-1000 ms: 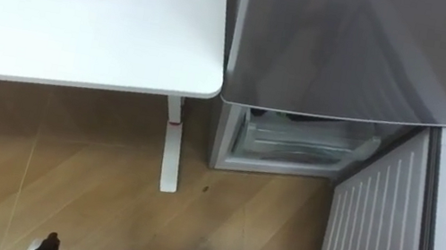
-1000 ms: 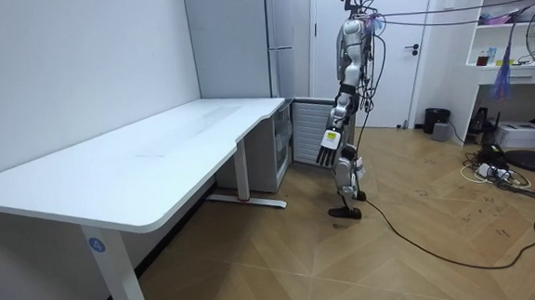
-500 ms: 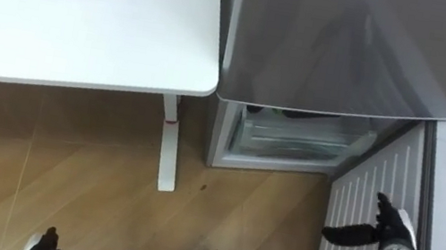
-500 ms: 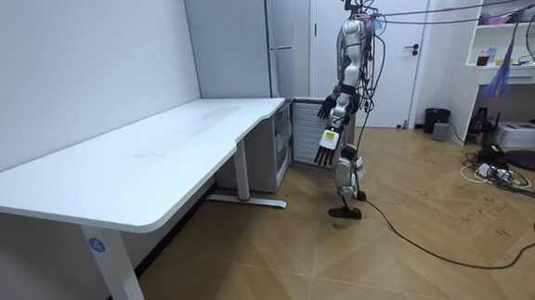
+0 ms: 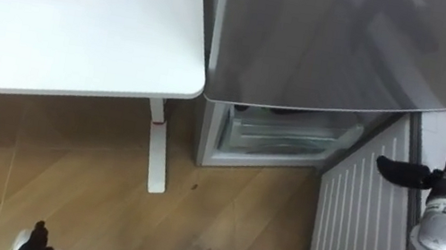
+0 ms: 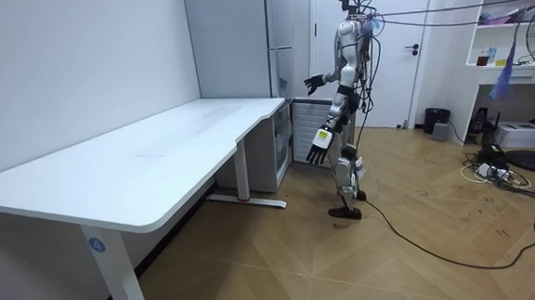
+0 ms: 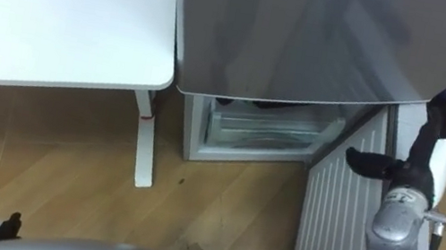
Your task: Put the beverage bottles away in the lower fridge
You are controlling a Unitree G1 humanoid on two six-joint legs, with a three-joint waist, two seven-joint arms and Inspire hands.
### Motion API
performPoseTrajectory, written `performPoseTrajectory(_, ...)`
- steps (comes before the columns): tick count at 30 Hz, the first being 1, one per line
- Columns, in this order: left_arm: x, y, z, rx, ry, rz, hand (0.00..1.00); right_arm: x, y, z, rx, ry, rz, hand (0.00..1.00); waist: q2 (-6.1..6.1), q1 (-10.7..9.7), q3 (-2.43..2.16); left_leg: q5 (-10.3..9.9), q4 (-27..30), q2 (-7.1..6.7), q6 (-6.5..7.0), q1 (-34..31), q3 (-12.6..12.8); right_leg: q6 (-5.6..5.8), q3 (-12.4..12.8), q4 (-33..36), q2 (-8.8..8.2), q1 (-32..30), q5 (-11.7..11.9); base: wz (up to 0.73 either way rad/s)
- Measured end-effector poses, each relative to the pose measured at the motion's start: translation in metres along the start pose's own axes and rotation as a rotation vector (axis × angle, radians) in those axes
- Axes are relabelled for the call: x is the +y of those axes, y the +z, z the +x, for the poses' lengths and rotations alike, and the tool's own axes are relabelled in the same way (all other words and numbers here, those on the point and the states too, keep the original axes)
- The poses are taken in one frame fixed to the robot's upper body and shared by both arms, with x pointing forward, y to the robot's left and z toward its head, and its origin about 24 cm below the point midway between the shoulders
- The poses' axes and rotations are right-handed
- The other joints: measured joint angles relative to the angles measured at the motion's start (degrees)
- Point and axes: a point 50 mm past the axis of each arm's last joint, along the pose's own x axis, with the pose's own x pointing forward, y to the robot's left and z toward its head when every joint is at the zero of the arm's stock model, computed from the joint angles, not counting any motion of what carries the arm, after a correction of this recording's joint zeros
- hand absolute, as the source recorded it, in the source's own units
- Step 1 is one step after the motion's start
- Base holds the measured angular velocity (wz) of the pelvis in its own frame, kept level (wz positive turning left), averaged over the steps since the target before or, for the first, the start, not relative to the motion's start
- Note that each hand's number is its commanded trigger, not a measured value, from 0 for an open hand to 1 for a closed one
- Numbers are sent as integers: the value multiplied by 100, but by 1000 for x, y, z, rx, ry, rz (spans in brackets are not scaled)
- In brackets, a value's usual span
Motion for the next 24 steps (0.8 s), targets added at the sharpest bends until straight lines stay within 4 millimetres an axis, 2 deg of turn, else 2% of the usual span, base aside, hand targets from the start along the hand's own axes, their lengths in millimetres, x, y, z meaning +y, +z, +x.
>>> performPoseTrajectory(8,0,-10,-2,27,2,-2,0,-25,1,-1,-17,-127,10,0,67,-52,-24,0,-59,6,0,-7,7,-2,48,12,18,-50,2,-5)
performPoseTrajectory(12,1,-16,-4,41,4,3,0,-37,-2,1,3,-205,65,0,56,-99,-29,0,-63,7,0,-3,-9,-2,-1,0,16,-42,1,2)
performPoseTrajectory(18,2,-23,-7,50,10,41,0,-41,-14,0,79,-239,153,0,61,-173,-29,1,-55,3,0,0,-4,-2,-8,-7,10,-17,1,1)
performPoseTrajectory(24,2,-24,-7,56,11,41,0,-41,-41,-5,221,-256,228,0,63,-172,-24,2,-53,4,3,12,-2,-2,6,-6,10,1,1,0)
